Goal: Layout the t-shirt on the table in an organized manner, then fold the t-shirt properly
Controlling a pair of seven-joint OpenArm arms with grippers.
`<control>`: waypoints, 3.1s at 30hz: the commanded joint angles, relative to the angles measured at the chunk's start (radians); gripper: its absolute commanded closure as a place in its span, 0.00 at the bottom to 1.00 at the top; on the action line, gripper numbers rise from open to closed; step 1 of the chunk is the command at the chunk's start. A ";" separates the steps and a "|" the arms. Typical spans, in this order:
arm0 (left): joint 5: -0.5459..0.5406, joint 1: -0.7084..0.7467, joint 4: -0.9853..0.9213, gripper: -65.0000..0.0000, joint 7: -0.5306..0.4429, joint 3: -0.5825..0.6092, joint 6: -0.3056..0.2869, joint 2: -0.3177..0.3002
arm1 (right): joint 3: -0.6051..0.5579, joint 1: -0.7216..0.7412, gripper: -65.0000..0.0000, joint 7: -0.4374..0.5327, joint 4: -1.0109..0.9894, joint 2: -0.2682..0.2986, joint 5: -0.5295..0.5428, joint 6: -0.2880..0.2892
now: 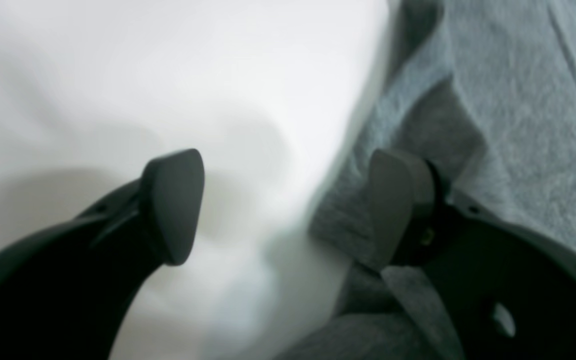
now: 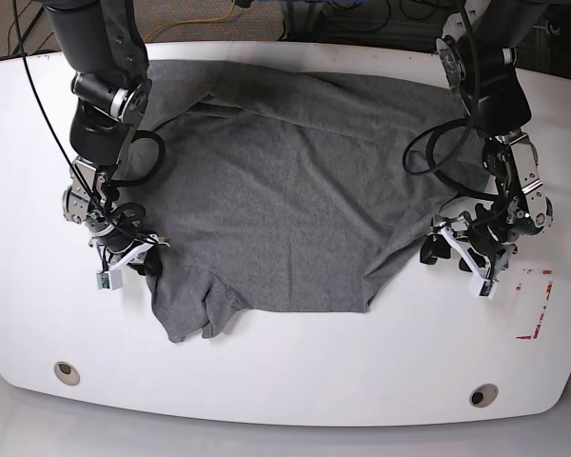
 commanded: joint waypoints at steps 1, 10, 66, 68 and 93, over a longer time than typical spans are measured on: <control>-0.017 -0.036 -0.022 0.28 -0.026 -0.001 -0.004 -0.009 | -0.002 0.018 0.86 -0.019 0.008 0.008 -0.018 -0.001; -0.015 -0.052 -0.085 0.28 -0.026 0.007 -0.002 -0.005 | -0.002 0.018 0.86 -0.019 0.008 0.008 -0.018 -0.001; -0.020 -0.029 0.001 1.00 -0.019 0.111 -0.023 -0.003 | 0.000 0.018 0.86 -0.019 0.008 -0.005 -0.018 -0.001; -0.020 -0.029 0.030 1.00 -0.018 0.108 -0.023 -0.003 | 0.000 0.018 0.86 -0.019 0.008 -0.007 -0.018 -0.001; -0.081 -0.041 0.209 0.88 0.129 0.111 -0.023 -0.009 | 0.000 0.018 0.86 -0.019 0.008 -0.010 -0.018 -0.001</control>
